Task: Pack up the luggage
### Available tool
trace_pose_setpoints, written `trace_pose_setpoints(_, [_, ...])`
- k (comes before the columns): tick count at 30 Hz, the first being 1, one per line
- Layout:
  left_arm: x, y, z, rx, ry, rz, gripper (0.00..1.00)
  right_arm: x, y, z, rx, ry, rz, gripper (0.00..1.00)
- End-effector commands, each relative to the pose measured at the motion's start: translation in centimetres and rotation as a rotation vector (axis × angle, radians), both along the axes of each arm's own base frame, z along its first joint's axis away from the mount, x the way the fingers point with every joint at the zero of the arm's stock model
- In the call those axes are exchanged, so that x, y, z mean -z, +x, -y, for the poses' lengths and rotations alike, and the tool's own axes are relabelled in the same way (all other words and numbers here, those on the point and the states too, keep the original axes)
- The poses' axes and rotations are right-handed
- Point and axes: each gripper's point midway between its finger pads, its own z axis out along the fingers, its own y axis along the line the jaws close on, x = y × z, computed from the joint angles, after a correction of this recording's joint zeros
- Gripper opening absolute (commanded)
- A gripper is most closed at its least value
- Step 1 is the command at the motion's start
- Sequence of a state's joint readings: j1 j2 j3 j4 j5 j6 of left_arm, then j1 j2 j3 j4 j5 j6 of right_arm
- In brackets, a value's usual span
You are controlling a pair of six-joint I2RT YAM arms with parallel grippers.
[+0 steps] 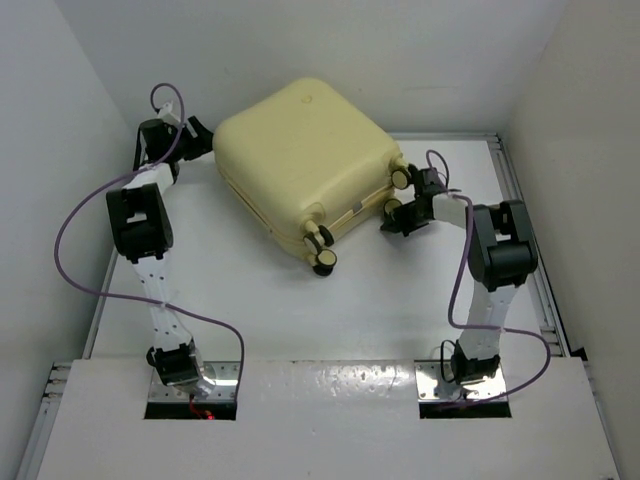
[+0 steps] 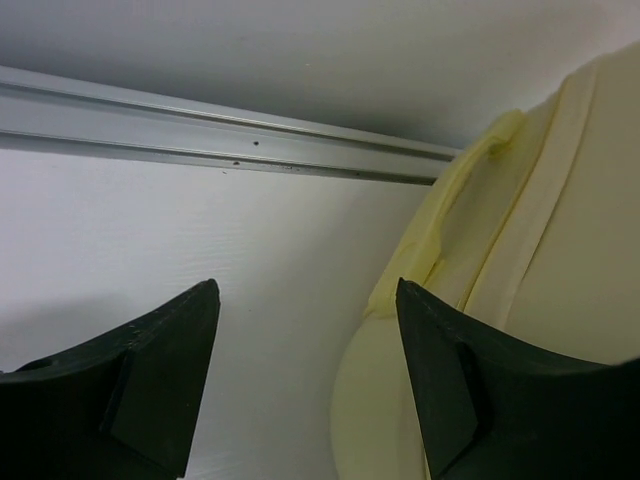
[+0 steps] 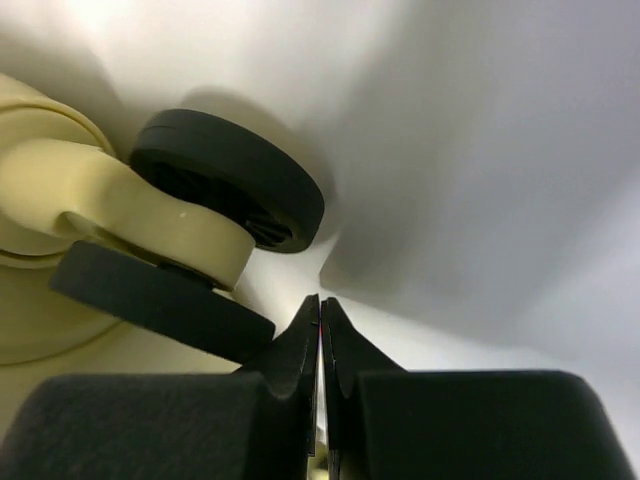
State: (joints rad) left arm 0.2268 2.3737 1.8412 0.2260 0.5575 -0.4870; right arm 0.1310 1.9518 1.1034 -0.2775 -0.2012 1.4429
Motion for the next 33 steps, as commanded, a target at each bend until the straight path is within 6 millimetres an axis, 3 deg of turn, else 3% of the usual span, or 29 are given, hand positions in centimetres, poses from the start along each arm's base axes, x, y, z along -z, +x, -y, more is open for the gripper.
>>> trace_pose_setpoints(1, [-1.8,0.2,1.1,0.074,0.004,0.069,0.76,-4.3,8.7,0.9,0.082,0.000,0.251,0.02])
trace_pose_setpoints(2, [-0.8,0.0,1.3,0.087,0.005,0.049,0.76,-4.5,9.8,2.2,0.099,-0.020,0.268,0.02])
trace_pose_setpoints(4, [-1.1,0.0,2.6,0.153,0.001,0.057,0.75,-4.8,11.1,3.3,0.097,-0.053,0.298,0.02])
trace_pose_setpoints(5, [-0.1,-0.3,3.6,0.184,-0.002,0.018,0.74,-5.9,12.4,4.9,0.118,-0.063,0.332,0.02])
trace_pose_setpoints(6, [1.0,-0.4,3.8,0.201,-0.006,-0.006,0.72,-6.2,12.7,5.2,0.093,-0.078,0.357,0.02])
trace_pose_setpoints(8, [1.8,-1.5,6.9,0.319,-0.010,-0.019,0.68,-6.8,13.6,5.9,0.092,-0.081,0.380,0.02])
trace_pose_setpoints(10, [2.0,-3.2,8.9,0.419,0.026,-0.025,0.63,-7.0,13.6,5.9,0.056,-0.066,0.394,0.02])
trace_pose_setpoints(11, [3.0,-4.9,10.4,0.472,0.023,-0.056,0.62,-6.9,13.3,5.4,0.018,-0.067,0.401,0.03])
trace_pose_setpoints(12, [3.4,-5.9,10.5,0.482,0.035,-0.071,0.58,-7.0,13.2,7.3,0.038,-0.058,0.401,0.05])
trace_pose_setpoints(13, [3.4,-7.2,11.5,0.512,0.038,-0.076,0.57,-7.6,13.3,7.3,0.001,-0.056,0.438,0.05])
trace_pose_setpoints(14, [3.4,-9.6,12.7,0.566,0.036,-0.082,0.57,-7.7,12.9,7.6,-0.012,-0.055,0.443,0.10])
trace_pose_setpoints(16, [3.6,-11.8,13.4,0.606,0.051,-0.089,0.57,-8.3,12.0,8.2,-0.101,-0.049,0.503,0.15])
trace_pose_setpoints(17, [3.5,-12.5,13.5,0.610,0.059,-0.088,0.57,-10.0,11.8,8.0,-0.142,-0.034,0.551,0.17])
trace_pose_setpoints(19, [3.0,-13.6,13.1,0.578,0.090,-0.091,0.57,-10.0,10.8,8.8,-0.204,-0.045,0.570,0.18])
trace_pose_setpoints(21, [3.2,-13.3,10.6,0.468,0.111,-0.108,0.61,-11.1,9.6,7.8,-0.284,0.019,0.595,0.18])
trace_pose_setpoints(22, [1.5,-12.4,9.4,0.414,0.127,-0.054,0.67,-11.1,9.2,7.8,-0.312,0.025,0.599,0.18])
trace_pose_setpoints(24, [0.6,-11.8,6.0,0.262,0.100,-0.063,0.71,-11.5,7.6,6.6,-0.393,0.081,0.602,0.20])
trace_pose_setpoints(27, [-3.0,-11.2,3.6,0.187,0.123,0.040,0.73,-11.1,6.0,6.5,-0.456,0.123,0.570,0.25])
trace_pose_setpoints(30, [-2.8,-10.5,3.1,0.163,0.140,0.046,0.73,-10.8,5.4,8.8,-0.462,0.092,0.543,0.26])
trace_pose_setpoints(32, [-3.8,-8.6,2.5,0.154,0.098,0.061,0.73,-11.7,5.5,11.1,-0.479,0.045,0.550,0.28])
trace_pose_setpoints(33, [-2.0,-7.7,2.6,0.149,0.025,0.016,0.71,-13.3,6.4,12.2,-0.489,0.008,0.591,0.29])
